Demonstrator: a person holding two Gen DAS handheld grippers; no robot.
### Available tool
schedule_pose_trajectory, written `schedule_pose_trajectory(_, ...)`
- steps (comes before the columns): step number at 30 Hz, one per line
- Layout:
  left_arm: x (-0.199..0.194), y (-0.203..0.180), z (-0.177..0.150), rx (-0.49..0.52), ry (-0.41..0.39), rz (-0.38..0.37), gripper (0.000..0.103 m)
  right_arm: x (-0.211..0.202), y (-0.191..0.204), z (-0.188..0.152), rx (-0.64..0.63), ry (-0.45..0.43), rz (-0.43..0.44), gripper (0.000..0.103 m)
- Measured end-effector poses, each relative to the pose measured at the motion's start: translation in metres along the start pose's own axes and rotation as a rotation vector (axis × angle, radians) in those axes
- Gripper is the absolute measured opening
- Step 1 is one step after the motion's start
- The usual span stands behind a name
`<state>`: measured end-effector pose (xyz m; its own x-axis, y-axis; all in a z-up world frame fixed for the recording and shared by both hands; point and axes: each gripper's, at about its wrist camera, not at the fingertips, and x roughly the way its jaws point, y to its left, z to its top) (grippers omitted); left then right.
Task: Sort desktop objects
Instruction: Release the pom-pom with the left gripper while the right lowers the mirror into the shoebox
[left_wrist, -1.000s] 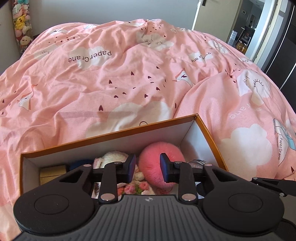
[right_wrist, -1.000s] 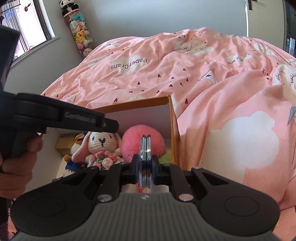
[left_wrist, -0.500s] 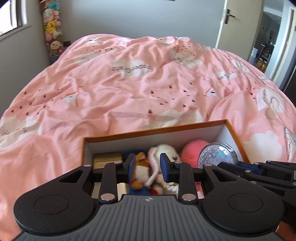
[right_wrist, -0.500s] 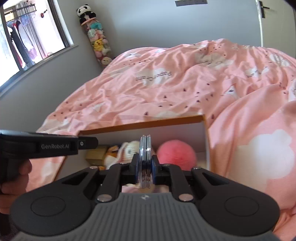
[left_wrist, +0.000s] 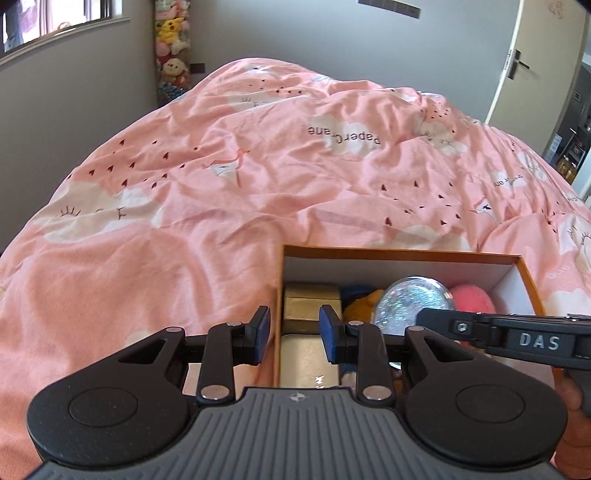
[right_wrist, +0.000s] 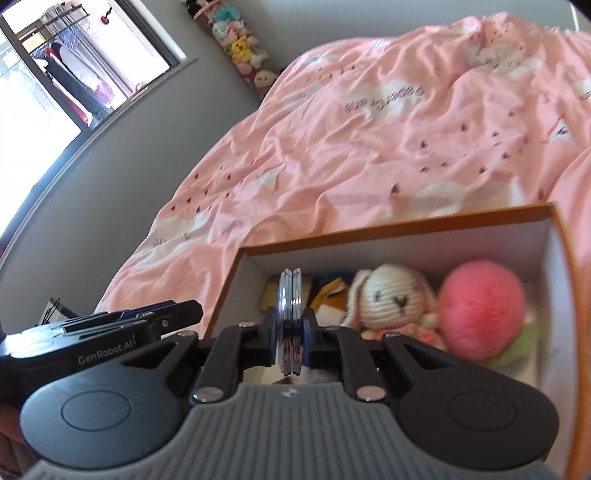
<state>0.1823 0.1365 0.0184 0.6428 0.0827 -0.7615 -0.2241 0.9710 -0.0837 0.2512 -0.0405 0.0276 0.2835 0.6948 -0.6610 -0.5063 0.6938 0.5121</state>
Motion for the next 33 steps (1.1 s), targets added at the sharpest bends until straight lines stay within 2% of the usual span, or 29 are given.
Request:
schedule_pose_trajectory(4,0.004,0.011,-0.005,-0.022,0.014,-0.005,0.033,0.031,0.01,0.0,0.019,0.082,0.024,0.014)
schedule_pose_trajectory(14,0.012,0.021,-0.013,-0.03,0.04,-0.034,0.033,0.083,0.015,0.0,0.047,0.206,-0.017,0.014)
schedule_pose_trajectory(22,0.019,0.024,-0.017,-0.036,0.058,-0.04,0.033,0.082,0.015,0.0,-0.02,0.197,-0.11,0.026)
schedule_pose_trajectory(28,0.019,0.025,-0.019,-0.038,0.064,-0.045,0.033,0.077,0.015,-0.001,-0.03,0.194,-0.112,0.026)
schedule_pose_trajectory(33,0.019,0.027,-0.019,-0.048,0.063,-0.042,0.033,0.065,0.018,-0.002,-0.048,0.158,-0.117,0.026)
